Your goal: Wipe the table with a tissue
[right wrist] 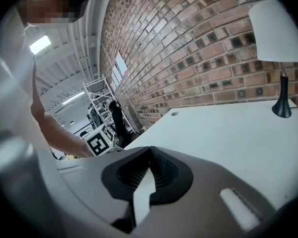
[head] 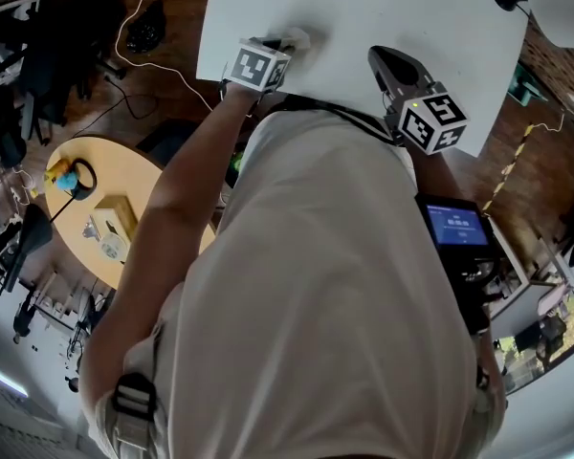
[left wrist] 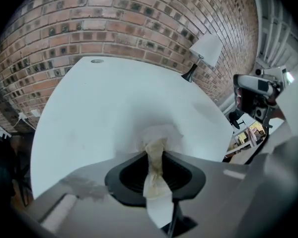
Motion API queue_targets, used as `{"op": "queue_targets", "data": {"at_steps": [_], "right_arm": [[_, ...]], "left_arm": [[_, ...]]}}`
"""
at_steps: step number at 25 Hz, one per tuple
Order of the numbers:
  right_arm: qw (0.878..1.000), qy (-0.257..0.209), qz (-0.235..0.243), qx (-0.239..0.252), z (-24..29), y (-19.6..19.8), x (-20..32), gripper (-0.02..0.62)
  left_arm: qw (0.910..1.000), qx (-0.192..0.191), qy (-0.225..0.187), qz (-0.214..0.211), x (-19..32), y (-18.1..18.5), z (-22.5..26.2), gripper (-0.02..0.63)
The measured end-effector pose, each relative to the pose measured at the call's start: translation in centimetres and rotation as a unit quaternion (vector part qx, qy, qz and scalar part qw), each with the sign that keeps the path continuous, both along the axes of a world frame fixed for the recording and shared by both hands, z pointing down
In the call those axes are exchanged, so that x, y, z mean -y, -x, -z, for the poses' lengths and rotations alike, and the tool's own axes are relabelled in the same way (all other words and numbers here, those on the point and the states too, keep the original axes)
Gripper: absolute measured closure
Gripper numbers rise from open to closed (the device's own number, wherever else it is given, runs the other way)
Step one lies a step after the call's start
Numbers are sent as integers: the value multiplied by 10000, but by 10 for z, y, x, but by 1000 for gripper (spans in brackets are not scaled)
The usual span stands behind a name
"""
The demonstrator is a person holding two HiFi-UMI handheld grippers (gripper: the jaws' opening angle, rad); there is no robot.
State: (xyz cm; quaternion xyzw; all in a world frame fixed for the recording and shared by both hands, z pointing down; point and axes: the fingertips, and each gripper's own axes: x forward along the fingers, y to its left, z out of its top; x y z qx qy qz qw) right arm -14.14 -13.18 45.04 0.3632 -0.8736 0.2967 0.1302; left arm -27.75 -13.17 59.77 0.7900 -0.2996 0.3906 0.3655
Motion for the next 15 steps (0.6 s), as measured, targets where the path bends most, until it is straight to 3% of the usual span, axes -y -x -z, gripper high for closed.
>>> {"op": "queue_targets", "data": {"at_steps": [3,5,8,10,12,15], "right_arm": [[10000,-20,-26,12,2,0,1,588],[10000,-28,-47,15,2,0,1,588],[10000,-3,-71,9,0,-1,2,588],[10000,35,-91,14,-1,-3,1,588],[9999,66,-125,23,-2,-4,0,588],[9998,68,-162,26,-1,-5,2,588]], "left_arm": [[9997,137,-54,200,-4,21,-1,528],[9968,265,-316,688,5,51,-2,526],[9840,172,-743,1607,24,103,3,525],[9764,144,-881,1967,30,125,2,524],[9743,182,-883,2065,31,129,0,523],[9786,103,-873,1861,32,104,0,525]]}}
